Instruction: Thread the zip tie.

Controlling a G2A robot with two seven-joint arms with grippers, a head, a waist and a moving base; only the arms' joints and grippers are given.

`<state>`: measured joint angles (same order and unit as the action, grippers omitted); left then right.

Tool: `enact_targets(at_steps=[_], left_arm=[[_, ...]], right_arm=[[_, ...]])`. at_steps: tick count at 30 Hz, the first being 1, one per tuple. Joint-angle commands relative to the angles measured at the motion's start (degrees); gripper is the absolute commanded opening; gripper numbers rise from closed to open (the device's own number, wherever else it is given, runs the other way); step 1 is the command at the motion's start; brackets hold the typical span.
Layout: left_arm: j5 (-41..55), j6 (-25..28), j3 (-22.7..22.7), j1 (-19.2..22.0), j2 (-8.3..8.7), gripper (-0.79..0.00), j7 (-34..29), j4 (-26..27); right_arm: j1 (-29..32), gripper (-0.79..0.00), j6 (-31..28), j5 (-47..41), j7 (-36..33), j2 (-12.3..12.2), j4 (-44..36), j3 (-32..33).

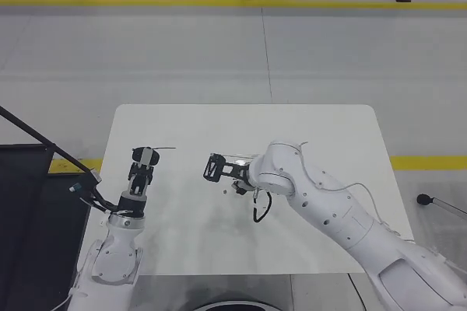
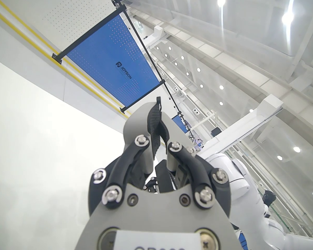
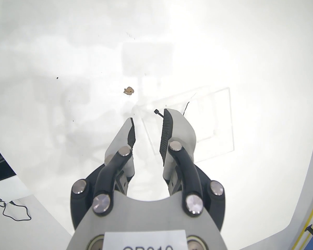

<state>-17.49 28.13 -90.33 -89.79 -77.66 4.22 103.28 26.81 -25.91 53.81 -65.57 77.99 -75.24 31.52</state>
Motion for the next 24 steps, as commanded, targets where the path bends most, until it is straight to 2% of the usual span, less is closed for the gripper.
enact_targets(at_steps=[1, 11, 24], left_arm=[[0.0, 0.0, 0.0, 0.0, 0.00, -0.785, 0.0, 0.0], [0.0, 0.0, 0.0, 0.0, 0.00, -0.785, 0.0, 0.0], [0.0, 0.0, 0.0, 0.0, 0.00, -0.785, 0.0, 0.0]], right_arm=[[0.0, -0.496, 0.3, 0.1, -0.2, 0.2, 0.1, -0.1], [-0.9, -0.545, 0.7, 0.3, -0.1, 1.5, 3.0, -0.9], [-2.3, -0.573, 0.5, 0.0, 0.2, 3.4, 6.6, -1.8]])
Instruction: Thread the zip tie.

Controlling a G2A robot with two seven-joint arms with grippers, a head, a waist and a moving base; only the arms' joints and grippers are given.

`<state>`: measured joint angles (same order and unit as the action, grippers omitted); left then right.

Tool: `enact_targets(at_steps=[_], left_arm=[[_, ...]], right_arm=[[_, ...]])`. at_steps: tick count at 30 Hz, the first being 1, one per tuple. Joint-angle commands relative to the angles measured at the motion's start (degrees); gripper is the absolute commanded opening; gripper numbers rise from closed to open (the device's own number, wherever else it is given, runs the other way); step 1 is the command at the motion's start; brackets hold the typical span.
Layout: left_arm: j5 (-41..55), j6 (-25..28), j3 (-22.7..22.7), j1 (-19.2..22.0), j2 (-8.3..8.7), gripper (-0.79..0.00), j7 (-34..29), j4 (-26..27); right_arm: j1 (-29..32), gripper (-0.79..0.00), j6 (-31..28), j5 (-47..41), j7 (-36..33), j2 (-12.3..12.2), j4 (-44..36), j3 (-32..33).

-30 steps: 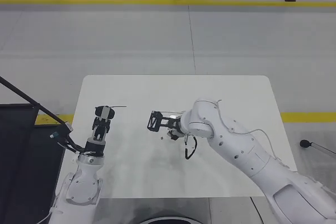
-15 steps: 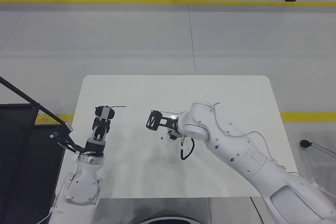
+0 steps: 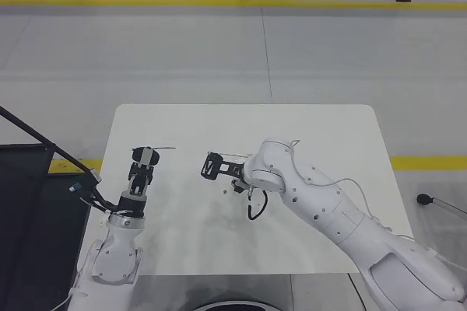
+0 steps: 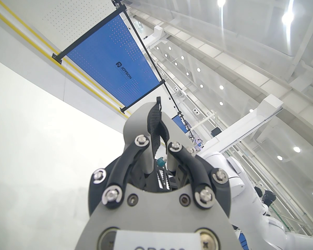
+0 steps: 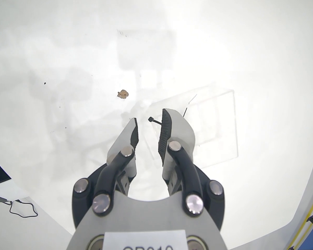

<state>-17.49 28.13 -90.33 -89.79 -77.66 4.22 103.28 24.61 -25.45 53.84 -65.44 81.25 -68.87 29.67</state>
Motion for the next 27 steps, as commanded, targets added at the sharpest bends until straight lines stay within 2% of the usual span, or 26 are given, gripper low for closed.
enact_targets(at_steps=[1, 17, 19, 23, 27], left_arm=[[0.0, 0.0, 0.0, 0.0, 0.00, -0.785, 0.0, 0.0], [0.0, 0.0, 0.0, 0.0, 0.00, -0.785, 0.0, 0.0], [0.0, 0.0, 0.0, 0.0, 0.00, -0.785, 0.0, 0.0], [0.0, 0.0, 0.0, 0.0, 0.00, -0.785, 0.0, 0.0], [0.0, 0.0, 0.0, 0.0, 0.00, -0.785, 0.0, 0.0]], right_arm=[[-0.1, -0.573, -0.1, 0.0, 0.1, 0.2, 0.5, 0.0], [-0.6, -0.610, -0.5, 0.4, -0.1, 1.5, 2.6, 0.0], [-0.7, -0.637, -0.6, 0.5, -0.2, 1.7, 2.9, 0.0], [-0.7, -0.748, -0.8, 0.6, -0.3, 2.0, 3.2, 0.1], [-0.8, -0.785, -1.0, 0.7, -0.3, 2.2, 3.5, 0.2]])
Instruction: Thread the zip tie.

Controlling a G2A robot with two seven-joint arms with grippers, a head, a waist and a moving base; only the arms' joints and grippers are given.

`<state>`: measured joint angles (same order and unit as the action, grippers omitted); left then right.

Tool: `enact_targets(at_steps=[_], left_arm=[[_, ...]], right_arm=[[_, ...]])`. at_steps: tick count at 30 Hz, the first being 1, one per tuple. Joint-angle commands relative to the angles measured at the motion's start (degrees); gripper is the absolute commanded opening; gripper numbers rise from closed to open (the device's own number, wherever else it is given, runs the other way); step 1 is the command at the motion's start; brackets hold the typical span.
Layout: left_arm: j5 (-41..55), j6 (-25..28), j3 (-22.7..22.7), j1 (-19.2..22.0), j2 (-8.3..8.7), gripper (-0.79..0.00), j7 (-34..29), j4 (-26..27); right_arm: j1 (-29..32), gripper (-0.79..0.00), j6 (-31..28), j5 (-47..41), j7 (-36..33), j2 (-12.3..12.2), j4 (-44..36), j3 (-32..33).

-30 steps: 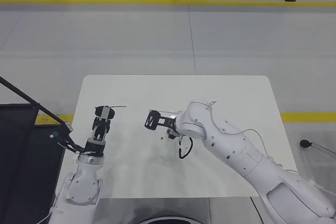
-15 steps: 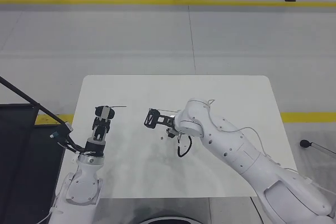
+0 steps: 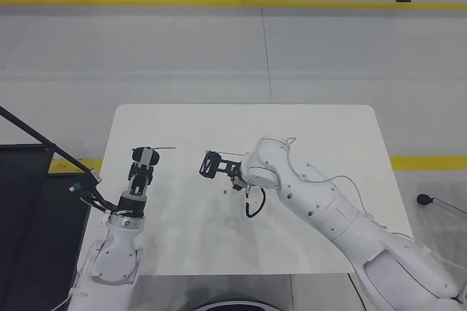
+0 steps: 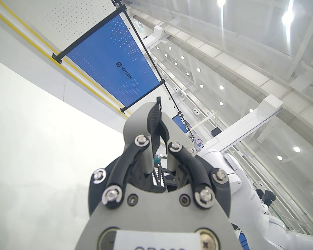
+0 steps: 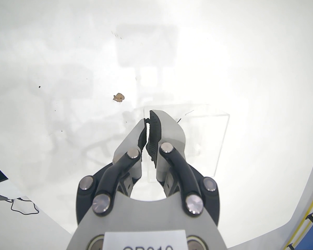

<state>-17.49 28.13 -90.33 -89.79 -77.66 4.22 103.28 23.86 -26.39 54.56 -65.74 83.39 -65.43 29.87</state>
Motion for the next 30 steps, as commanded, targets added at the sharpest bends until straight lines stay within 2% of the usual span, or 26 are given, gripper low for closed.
enact_targets(at_steps=[1, 13, 18, 25, 30], left_arm=[[0.0, 0.0, 0.0, 0.0, 0.00, -0.785, 0.0, 0.0], [0.0, 0.0, 0.0, 0.0, 0.00, -0.785, 0.0, 0.0], [0.0, 0.0, 0.0, 0.0, 0.00, -0.785, 0.0, 0.0], [0.0, 0.0, 0.0, 0.0, 0.00, -0.785, 0.0, 0.0], [0.0, 0.0, 0.0, 0.0, 0.00, -0.785, 0.0, 0.0]], right_arm=[[0.0, -0.785, -0.1, 0.1, 0.0, 0.1, 0.1, 0.1], [0.4, -0.785, 0.0, 1.4, -0.5, -0.2, -1.4, 2.1], [0.9, -0.785, -1.7, 1.3, -0.7, -0.7, -2.1, 3.5], [1.3, -0.785, -7.8, -1.4, 1.7, -1.2, -1.1, 5.2], [1.6, -0.785, -7.4, -0.6, 2.2, -1.5, -0.9, 5.9]])
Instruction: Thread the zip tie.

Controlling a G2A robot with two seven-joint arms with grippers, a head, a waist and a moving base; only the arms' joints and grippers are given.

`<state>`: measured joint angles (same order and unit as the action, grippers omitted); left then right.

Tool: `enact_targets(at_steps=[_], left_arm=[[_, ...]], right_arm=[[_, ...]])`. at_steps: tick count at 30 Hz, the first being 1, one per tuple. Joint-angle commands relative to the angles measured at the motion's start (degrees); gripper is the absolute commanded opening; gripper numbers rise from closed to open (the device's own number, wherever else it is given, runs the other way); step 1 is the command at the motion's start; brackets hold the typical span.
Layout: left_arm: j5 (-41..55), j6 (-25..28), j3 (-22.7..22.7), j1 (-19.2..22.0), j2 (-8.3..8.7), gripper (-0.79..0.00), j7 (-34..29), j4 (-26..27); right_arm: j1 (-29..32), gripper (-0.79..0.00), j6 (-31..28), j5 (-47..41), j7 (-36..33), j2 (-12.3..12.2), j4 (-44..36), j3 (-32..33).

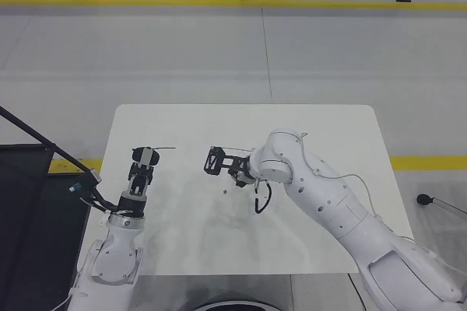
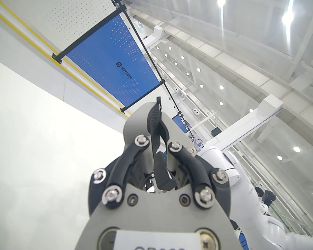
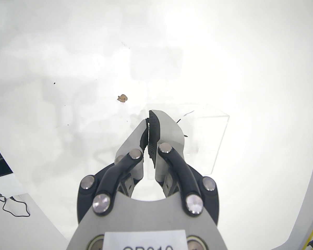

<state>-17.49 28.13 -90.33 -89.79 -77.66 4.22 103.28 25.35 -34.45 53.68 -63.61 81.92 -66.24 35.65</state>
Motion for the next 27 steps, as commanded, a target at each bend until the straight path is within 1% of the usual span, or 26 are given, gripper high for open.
enact_targets(at_steps=[1, 6, 10, 16, 23, 27], left_arm=[[0.0, 0.0, 0.0, 0.0, 0.00, -0.785, 0.0, 0.0], [0.0, 0.0, 0.0, 0.0, 0.00, -0.785, 0.0, 0.0], [0.0, 0.0, 0.0, 0.0, 0.00, -0.785, 0.0, 0.0], [0.0, 0.0, 0.0, 0.0, 0.00, -0.785, 0.0, 0.0], [0.0, 0.0, 0.0, 0.0, 0.00, -0.785, 0.0, 0.0], [0.0, 0.0, 0.0, 0.0, 0.00, -0.785, 0.0, 0.0]], right_arm=[[0.1, -0.785, 1.8, 0.9, -0.3, -0.1, -0.1, 0.2], [0.7, -0.785, 6.2, 3.8, -1.9, 0.1, -1.7, -0.5], [1.2, -0.785, 7.8, 6.4, -2.2, 0.1, -3.1, -0.9], [1.5, -0.785, 8.6, 9.9, -4.4, 0.2, -5.4, -1.5], [1.4, -0.785, 8.6, 10.2, -5.8, 0.5, -5.2, -1.6], [1.3, -0.785, 10.7, 12.2, -6.9, 0.8, -5.2, -1.8]])
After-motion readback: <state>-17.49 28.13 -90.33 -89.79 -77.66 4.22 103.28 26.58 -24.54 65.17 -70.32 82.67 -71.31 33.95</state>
